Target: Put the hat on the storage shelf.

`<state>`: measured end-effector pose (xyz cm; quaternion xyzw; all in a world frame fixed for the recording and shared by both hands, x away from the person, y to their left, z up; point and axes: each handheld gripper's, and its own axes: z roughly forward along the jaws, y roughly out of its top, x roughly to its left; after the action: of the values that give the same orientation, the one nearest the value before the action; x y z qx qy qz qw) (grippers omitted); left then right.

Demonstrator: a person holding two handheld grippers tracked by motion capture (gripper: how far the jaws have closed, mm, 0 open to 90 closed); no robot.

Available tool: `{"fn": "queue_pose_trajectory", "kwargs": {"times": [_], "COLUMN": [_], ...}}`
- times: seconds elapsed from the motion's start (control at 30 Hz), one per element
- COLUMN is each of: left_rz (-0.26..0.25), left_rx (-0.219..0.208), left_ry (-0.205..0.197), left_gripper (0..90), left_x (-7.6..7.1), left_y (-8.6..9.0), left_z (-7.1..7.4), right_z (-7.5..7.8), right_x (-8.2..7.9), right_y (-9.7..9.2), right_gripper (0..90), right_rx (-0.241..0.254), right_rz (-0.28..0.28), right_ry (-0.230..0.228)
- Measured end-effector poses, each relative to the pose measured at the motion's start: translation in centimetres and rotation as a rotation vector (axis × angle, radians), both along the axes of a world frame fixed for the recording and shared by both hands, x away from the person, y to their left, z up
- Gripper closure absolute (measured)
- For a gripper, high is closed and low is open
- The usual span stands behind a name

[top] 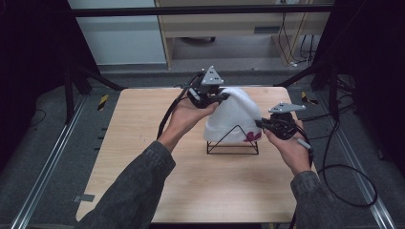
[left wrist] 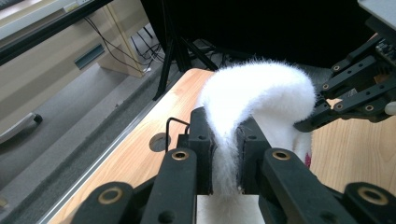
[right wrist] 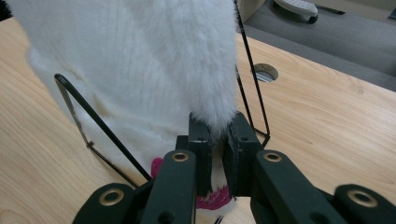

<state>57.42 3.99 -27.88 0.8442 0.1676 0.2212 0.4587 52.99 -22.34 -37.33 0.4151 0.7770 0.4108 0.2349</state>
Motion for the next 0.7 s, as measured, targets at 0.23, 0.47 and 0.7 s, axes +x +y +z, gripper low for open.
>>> {"fn": "queue_pose_trajectory", "kwargs": {"times": [0.23, 0.47, 0.7], "left_rz": [-0.003, -0.007, -0.010], "left_rx": [0.011, 0.017, 0.025], "left_ry": [0.014, 0.035, 0.046], "left_gripper": [79.7, 79.7, 79.7], "left_x": [-0.1, -0.1, -0.1], "left_y": [-0.2, -0.5, -0.8], "left_z": [-0.9, -1.6, -2.3], "right_z": [-0.8, -1.6, -2.4], "right_x": [0.0, 0.0, 0.1], "right_y": [-0.1, -0.1, -0.2], "right_gripper": [82.2, 81.8, 81.5], "right_rx": [-0.002, -0.020, -0.027], "right_rz": [-0.006, -0.010, -0.013], "right_ry": [0.018, 0.035, 0.053]}}
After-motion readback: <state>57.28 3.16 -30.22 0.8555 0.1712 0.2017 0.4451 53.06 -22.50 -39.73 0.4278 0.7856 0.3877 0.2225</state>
